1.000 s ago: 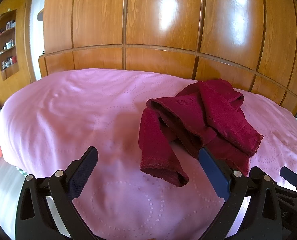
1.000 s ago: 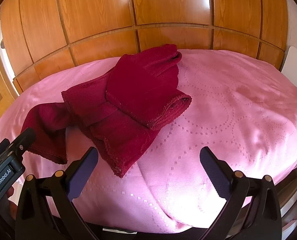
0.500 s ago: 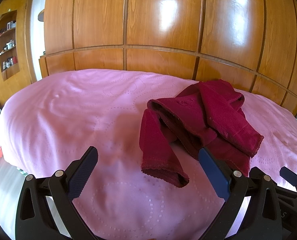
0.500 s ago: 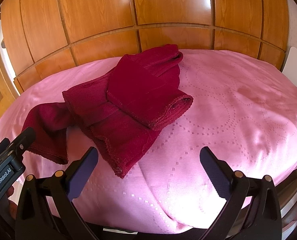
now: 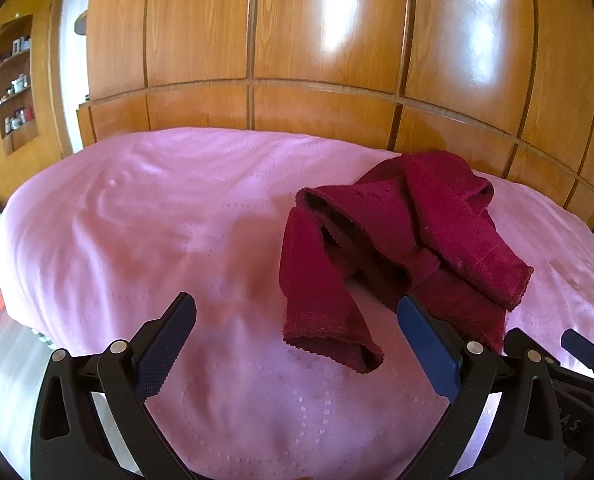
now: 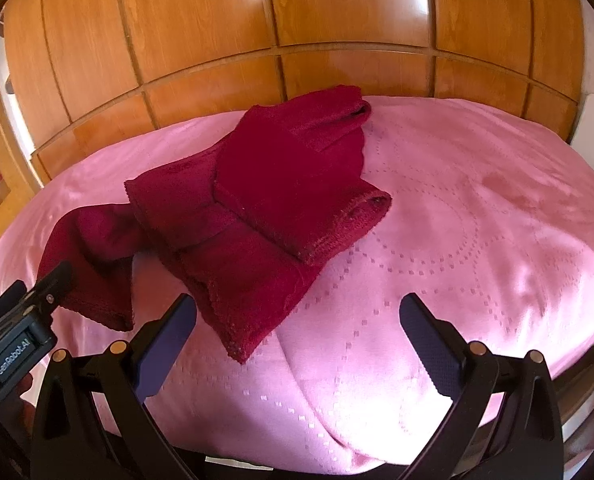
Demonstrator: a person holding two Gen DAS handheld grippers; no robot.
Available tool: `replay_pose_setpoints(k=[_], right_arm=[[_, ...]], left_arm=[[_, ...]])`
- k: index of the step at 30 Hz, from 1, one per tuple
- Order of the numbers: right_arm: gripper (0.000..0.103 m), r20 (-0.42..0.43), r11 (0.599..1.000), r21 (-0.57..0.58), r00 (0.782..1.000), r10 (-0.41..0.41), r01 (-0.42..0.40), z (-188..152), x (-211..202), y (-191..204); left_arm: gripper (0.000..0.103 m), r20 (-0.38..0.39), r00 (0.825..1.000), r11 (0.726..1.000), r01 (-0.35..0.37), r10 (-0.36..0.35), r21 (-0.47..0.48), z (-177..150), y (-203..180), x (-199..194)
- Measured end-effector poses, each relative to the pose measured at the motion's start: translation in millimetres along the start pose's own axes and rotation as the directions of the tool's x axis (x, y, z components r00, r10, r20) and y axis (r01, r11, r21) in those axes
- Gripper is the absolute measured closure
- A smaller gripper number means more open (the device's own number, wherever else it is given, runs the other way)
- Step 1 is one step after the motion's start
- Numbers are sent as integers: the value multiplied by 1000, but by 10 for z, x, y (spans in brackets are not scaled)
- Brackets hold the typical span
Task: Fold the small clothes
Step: 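Grasp the sweater with the right tool while the left tool grasps another edge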
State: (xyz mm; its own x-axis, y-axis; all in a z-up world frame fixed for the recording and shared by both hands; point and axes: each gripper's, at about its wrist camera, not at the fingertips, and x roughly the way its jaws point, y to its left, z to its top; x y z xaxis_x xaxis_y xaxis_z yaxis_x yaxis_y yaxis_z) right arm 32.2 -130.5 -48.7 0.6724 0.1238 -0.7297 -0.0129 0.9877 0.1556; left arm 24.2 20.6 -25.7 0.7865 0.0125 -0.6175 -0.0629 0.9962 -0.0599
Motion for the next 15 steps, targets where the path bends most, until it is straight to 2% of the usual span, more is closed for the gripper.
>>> replay_pose_setpoints(k=[5,7,12,14,15], right_arm=[[3,33,999,-50,999,17,-16,229,106,-106],[4,39,997,-75,999,16,-13,393,221,-125],[10,2,990,-137,1000,23,-23,739,667,-48],[19,-29,987,-163,1000,7,-12,827,892,22],[22,-78,982,-184,997,17,-31,855,1053,57]], left_arm=[[3,-33,999,1000,-2,1,-11,34,126,159],[3,-54,999,999,-5,2,-47,63,272,240],[3,-113,994,993,-8,-5,-122,113,579,354],[3,-118,993,990,7,-24,-142,120,671,368],[3,-121,992,990,14,-31,-140,124,685,373]])
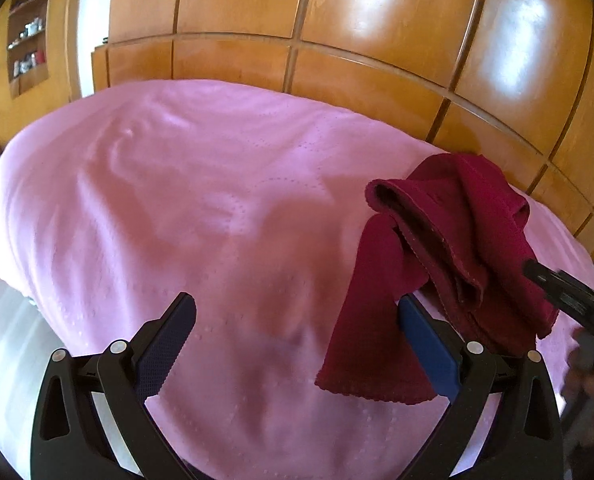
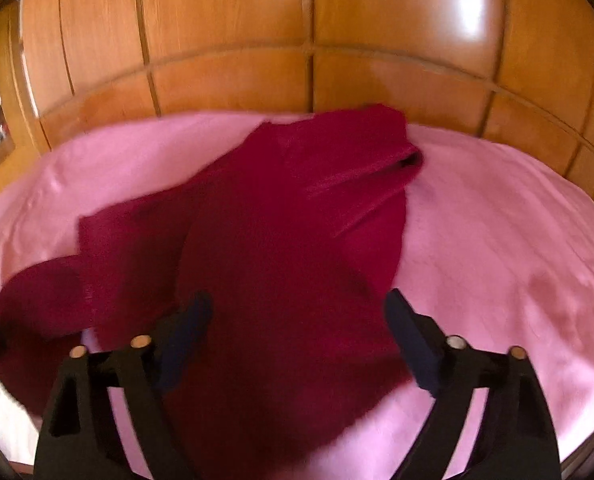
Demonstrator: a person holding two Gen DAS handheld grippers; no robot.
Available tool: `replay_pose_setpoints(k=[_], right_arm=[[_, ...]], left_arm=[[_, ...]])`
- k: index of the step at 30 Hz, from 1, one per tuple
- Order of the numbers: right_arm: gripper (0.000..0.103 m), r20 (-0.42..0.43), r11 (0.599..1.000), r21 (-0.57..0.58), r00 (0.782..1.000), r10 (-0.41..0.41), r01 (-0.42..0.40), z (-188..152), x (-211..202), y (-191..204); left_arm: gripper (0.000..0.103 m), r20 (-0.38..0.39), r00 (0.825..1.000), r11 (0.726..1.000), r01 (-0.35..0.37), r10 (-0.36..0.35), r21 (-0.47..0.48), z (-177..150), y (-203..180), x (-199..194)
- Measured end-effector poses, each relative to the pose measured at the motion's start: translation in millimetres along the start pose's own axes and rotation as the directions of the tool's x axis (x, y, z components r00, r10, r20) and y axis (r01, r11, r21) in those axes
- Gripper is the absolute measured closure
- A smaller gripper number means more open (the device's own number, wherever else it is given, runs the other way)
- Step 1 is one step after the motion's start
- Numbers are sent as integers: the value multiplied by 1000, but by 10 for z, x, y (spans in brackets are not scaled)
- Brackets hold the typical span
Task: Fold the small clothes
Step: 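Grasp the sweater with the right tool while the left tool grasps another edge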
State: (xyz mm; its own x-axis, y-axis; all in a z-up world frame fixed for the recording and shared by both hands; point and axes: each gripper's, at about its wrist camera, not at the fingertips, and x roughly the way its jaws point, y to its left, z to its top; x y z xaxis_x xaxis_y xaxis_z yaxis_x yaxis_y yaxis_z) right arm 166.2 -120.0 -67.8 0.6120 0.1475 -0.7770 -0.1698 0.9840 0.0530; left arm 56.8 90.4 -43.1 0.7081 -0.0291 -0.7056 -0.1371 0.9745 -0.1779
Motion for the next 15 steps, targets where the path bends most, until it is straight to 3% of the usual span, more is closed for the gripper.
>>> replay_pose_setpoints(k=[2,3,4,5,7,10,12,15], right_arm=[[51,-87,999,-33,996,37,-40,25,237,21],[59,-93,998,-48,995,26,-31,34,262,15],[80,-90,998,-60,996,18,-23,43,252,6],[94,-86,998,-57,996,25,-30,66,197,-44],[96,-38,999,-27,999,32,-33,123,-23,-233],[97,53,998,-10,997,-60,60,192,-393,-601],[97,110,985,13,979,-171,171,235,-621,-936],[97,134,932,74,922,-362,355,255,-862,-1544]], left_arm=[[4,-2,1000,999,15,-15,31,6,-16,9],[5,0,1000,999,20,-20,48,5,-32,11],[6,-3,999,997,37,-37,70,0,-58,17],[9,-9,999,996,45,-44,79,6,-78,30],[11,-23,997,992,69,-67,108,-4,-125,58],[11,-40,996,986,86,-81,141,-28,-171,112],[11,-52,995,983,94,-87,155,-53,-194,142],[14,-66,994,978,98,-87,185,-89,-230,193]])
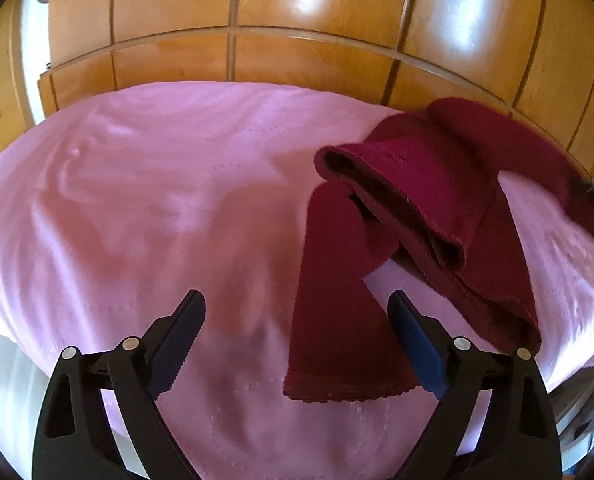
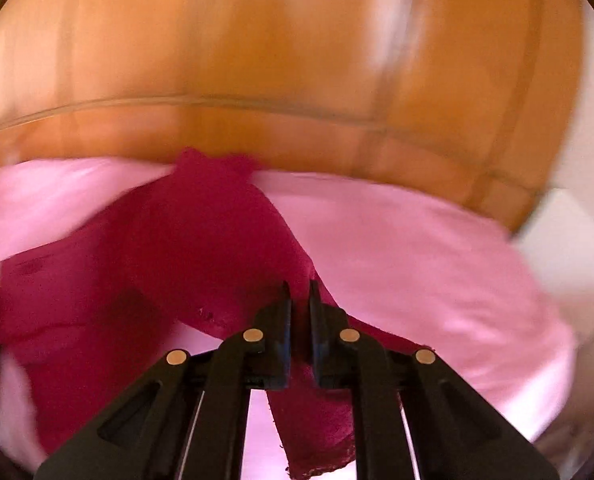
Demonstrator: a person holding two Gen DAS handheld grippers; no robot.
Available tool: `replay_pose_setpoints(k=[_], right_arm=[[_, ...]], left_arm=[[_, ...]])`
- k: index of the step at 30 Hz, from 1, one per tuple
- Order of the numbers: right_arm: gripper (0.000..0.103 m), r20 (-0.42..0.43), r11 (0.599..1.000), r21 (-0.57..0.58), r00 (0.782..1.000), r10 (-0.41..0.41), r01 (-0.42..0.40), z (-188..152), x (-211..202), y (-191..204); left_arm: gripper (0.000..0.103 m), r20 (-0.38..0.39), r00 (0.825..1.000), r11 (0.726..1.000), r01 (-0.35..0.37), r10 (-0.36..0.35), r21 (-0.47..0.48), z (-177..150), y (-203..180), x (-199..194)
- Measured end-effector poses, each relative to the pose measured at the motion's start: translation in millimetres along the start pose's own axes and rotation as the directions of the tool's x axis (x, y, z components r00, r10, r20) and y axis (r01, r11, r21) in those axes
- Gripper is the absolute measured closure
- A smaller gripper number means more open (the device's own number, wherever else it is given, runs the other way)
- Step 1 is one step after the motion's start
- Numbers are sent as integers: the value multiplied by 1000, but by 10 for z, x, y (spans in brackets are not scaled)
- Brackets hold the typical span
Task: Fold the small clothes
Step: 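Grasp the sweater with the right tool while the left tool grasps another edge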
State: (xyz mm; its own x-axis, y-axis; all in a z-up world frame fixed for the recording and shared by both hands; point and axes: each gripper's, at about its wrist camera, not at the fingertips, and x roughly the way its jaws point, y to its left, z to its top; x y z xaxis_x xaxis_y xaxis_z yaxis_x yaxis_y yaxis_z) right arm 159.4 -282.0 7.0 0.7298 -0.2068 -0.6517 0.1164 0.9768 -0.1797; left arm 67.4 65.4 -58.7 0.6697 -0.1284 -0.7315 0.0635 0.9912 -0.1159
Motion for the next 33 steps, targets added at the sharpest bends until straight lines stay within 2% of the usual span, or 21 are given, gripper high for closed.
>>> replay_pose_setpoints(k=[2,4,5,9,12,13,14,15,16,18,19,20,21,22,23,24,26,27,31,32,33], right_arm=[[97,-5,990,29,991,-137,137,24,89,-409],[97,-40,964,50,964,-261,263,43,262,-768],[97,-80,940,75,942,-327,333,43,417,-1023],[96,-198,889,91,883,-426,449,31,892,-1484],[90,-244,895,73,878,-411,439,74,1115,-1460],[71,-240,899,67,881,-407,433,73,1097,-1377],[44,-227,906,65,890,-395,418,90,1074,-1289],[38,-196,919,70,908,-370,389,61,984,-1191],[36,-163,933,66,927,-339,353,70,896,-1051],[36,-134,972,43,965,-224,232,89,803,-703],[36,-125,990,37,984,-131,136,80,730,-505],[34,-116,1000,22,993,-3,5,76,612,-219],[32,-108,996,-2,990,91,-92,70,509,31],[31,-103,983,-33,979,179,-183,55,409,294],[30,-104,959,-61,957,271,-278,42,308,584],[30,-113,922,-78,922,370,-380,30,216,878],[28,-145,845,-97,848,510,-525,9,106,1375],[28,-172,793,-118,798,577,-598,-14,48,1732],[28,-276,690,-141,698,661,-710,-134,35,2581],[34,-316,688,-174,702,639,-704,-191,75,2811],[45,-325,717,-217,742,586,-662,-239,131,2927]], left_arm=[[18,-11,1000,1000,0,0,18,-12,-18,31],[22,-18,1000,999,-2,3,32,-14,-39,58],[25,-22,1000,999,0,1,37,-13,-39,65],[31,-26,1000,997,-11,13,73,-9,-75,118],[41,-46,999,998,-5,8,70,-4,-49,183],[43,-56,998,998,-5,9,64,-4,-31,209],[46,-64,998,998,-2,6,56,-4,-10,231],[49,-68,998,999,2,2,49,-7,5,245],[56,-77,997,999,8,-5,41,-5,29,271],[60,-84,996,999,20,-17,28,-3,63,295],[66,-82,996,999,27,-25,24,-3,72,295],[72,-83,996,999,36,-34,22,-3,80,294],[75,-84,996,999,45,-43,22,1,90,295],[83,-83,995,998,55,-53,22,5,97,287],[91,-80,995,998,62,-60,22,3,99,275],[93,-79,995,997,69,-67,20,13,113,267],[95,-67,995,997,77,-76,12,34,125,237],[95,-53,996,997,77,-76,8,51,150,196],[95,-10,996,996,89,-90,-21,156,245,55],[95,0,996,996,90,-90,-21,180,261,18],[95,11,996,996,89,-89,-19,206,285,-23]])
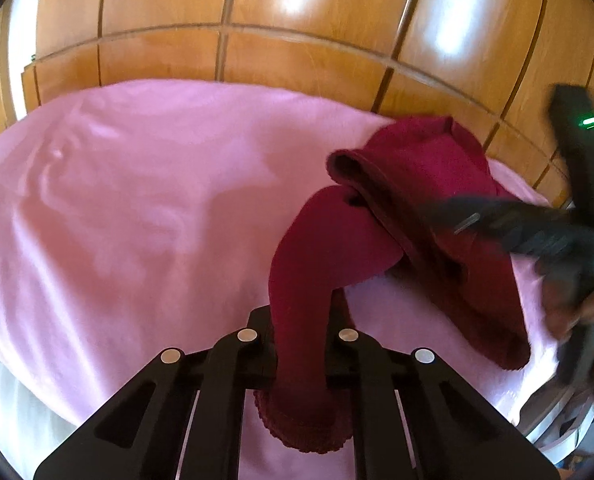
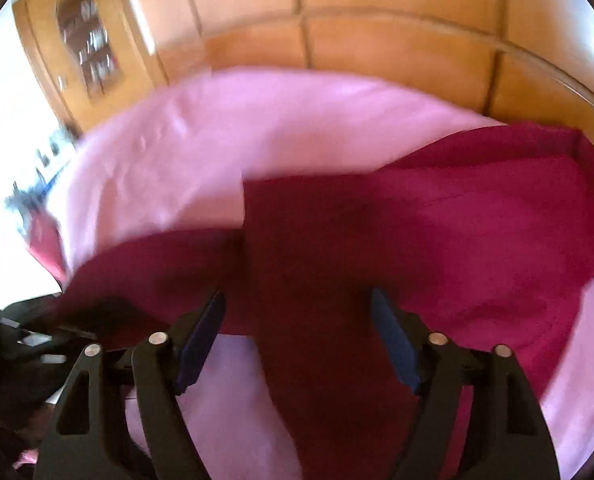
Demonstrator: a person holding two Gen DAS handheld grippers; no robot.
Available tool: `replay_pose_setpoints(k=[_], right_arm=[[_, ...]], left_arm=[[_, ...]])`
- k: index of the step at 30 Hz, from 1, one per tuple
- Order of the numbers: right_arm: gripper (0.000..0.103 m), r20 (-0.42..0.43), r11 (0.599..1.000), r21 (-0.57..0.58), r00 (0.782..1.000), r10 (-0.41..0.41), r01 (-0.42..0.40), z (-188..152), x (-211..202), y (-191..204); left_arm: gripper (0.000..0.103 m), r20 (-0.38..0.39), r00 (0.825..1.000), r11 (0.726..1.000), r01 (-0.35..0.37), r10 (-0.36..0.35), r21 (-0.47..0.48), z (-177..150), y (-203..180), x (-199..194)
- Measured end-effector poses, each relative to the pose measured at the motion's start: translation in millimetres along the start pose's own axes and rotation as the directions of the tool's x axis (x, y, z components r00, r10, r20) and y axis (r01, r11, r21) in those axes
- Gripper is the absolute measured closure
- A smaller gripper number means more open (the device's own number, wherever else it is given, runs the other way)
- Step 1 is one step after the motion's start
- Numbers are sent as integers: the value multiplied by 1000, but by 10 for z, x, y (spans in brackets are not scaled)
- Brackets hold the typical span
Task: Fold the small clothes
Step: 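Grasp the sweater with the right tool while the left tool grasps another edge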
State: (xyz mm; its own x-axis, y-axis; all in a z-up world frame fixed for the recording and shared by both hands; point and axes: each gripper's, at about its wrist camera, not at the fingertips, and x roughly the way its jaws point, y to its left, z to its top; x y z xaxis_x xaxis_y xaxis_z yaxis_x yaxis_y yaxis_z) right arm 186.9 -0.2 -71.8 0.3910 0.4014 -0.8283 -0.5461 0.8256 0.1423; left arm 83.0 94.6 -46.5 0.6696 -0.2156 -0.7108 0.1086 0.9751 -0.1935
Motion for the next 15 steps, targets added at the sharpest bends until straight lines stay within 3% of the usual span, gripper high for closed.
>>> replay_pose_setpoints(k=[1,2,4,8,11,15], right_arm=[[79,-12,999,-8,999,-42,42,-6,89,17],[89,-18,998,3,998,-62,62,-37,108,-13],[91,18,998,69,1000,-18,16,-52,-73,-215],[92,147,988,122,983,-109,91,-207,-894,-604],[92,197,961,228,960,-201,154,-471,-1536,-1075],[92,181,869,397,902,-391,297,-1026,-2229,-1752]], left_arm=[[95,11,1000,1000,3,-3,5,30,15,-49],[95,21,1000,1000,4,-4,15,59,26,-92],[95,29,999,1000,15,-15,19,115,68,-145],[95,70,997,999,22,-19,-36,319,322,-251],[95,116,993,993,21,-8,-112,546,600,-321],[95,151,986,987,-49,72,-151,932,853,-294]])
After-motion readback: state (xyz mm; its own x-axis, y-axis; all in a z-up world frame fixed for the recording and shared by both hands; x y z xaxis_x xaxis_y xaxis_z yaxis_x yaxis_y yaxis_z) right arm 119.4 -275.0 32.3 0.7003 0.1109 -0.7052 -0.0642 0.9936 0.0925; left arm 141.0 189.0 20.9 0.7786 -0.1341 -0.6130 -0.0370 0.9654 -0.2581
